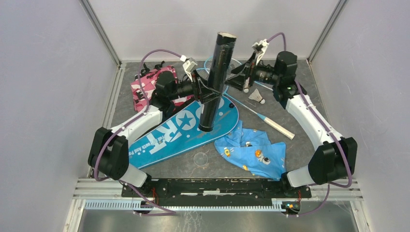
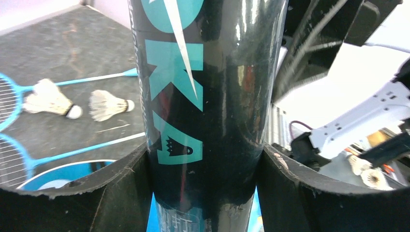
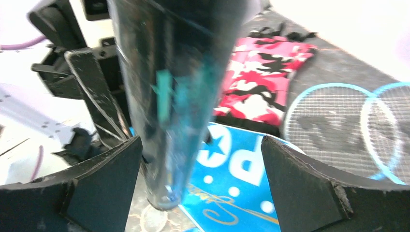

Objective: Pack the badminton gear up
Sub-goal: Adjust the shuttle tube.

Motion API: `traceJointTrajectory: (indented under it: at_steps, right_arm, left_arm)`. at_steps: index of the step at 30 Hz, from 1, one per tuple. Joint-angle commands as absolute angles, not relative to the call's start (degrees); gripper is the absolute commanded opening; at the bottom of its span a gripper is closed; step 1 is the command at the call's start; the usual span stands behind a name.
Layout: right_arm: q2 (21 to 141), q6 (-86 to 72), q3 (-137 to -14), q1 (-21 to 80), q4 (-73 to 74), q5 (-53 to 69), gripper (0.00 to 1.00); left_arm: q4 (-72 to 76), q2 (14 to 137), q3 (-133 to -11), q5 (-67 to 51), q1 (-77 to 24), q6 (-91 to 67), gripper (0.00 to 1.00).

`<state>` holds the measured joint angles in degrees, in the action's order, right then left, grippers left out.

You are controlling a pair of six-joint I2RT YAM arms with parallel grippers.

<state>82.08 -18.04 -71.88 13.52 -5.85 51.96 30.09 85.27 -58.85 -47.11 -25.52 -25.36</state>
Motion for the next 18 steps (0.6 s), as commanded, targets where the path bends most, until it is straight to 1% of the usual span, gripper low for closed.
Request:
traceJointTrajectory:
  at_steps: [1,3,5,9,11,14,18]
  right_arm:
    - [79.24,-10.33,-74.11,9.67,-1.24,51.62,0.98]
    - [79.02,-7.48,-74.55,8.16,1.77,51.44,0.98]
    - [79.17,-2.61,-75.64,6.76,6.49,49.15,0.98]
    - [80.44,10.59,-78.69,5.89,16.85,36.97,0.98]
    - [81.44,15.98,-78.67,5.88,18.91,31.23,0.98]
    - [84.59,21.22,-79.17,5.86,21.17,25.26,0.98]
    - [91.03,25.38,-82.42,5.90,25.42,22.03,0.96]
  left_arm:
    - [25.80,80.01,-57.74,-47.62,-22.03,-16.17,0.02]
    - [21.73,78.77,-57.76,-46.46,-20.82,-11.94,0.02]
    - [13.43,77.40,-58.98,-43.75,-20.32,-3.72,0.02]
    - [-3.29,74.83,-61.36,-37.69,-20.30,12.32,0.02]
    - [-7.24,73.49,-61.43,-35.35,-20.25,16.35,0.02]
    - [-11.39,71.72,-61.38,-35.15,-20.29,19.68,0.02]
    - [-14.57,69.91,-61.14,-37.52,-20.30,22.48,0.02]
